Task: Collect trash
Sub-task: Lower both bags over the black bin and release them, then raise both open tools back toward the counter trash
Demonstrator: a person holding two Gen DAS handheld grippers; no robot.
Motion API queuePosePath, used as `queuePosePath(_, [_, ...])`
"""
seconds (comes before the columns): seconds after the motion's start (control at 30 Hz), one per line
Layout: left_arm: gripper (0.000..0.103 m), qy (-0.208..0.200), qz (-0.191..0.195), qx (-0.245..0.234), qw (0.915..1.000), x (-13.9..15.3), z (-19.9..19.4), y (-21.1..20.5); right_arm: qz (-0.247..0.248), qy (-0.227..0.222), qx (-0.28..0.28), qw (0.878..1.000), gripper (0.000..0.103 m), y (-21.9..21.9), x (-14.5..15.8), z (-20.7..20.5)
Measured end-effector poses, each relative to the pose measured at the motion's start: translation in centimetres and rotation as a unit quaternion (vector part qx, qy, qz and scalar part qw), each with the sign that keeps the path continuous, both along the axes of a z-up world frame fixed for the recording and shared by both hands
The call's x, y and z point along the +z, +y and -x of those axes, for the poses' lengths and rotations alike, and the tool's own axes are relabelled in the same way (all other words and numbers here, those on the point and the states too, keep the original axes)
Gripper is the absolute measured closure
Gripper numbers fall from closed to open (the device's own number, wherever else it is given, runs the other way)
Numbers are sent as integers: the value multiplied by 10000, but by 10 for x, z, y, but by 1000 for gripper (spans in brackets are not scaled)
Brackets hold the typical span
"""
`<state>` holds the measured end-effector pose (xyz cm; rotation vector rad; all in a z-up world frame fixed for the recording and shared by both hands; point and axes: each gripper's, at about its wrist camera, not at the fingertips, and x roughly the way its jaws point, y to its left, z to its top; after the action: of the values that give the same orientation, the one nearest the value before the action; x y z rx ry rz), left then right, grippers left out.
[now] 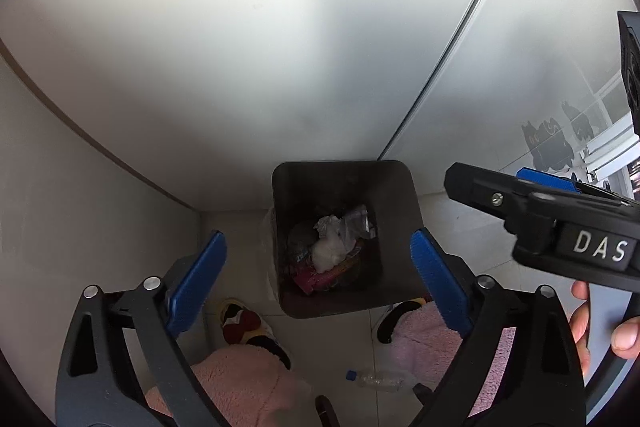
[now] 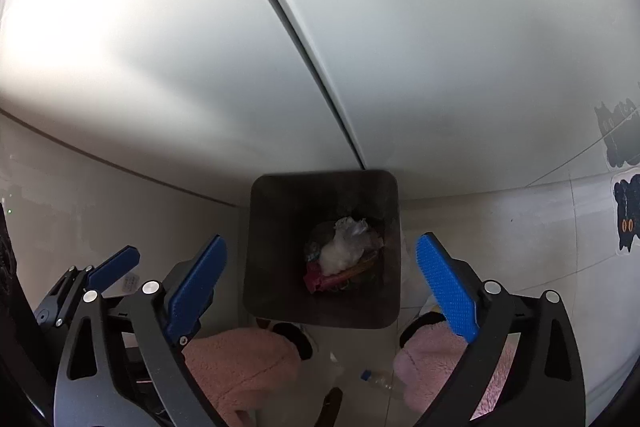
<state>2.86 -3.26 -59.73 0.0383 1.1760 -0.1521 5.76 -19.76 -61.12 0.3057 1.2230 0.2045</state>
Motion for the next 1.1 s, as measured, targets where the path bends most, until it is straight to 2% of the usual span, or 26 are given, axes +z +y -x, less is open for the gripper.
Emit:
queuePosePath(0.4, [9,-757,-41,-70,9971,72,34,-2,-210,-602,-249,9977,3,-28,68,32])
queuePosePath(0.73, [9,-1491,109,46,9887,152,62,8,-372,-1504,-424,9870,3,-62,158,75])
queuePosePath(0.9, [8,-1800,128,105,9835,197,62,16,-339,-2006,-363,9784,3,-67,207,82])
queuePosePath(1.1, [8,-2080,233,118,9778,249,45,27,-275,-2431,-293,9692,3,-69,252,68])
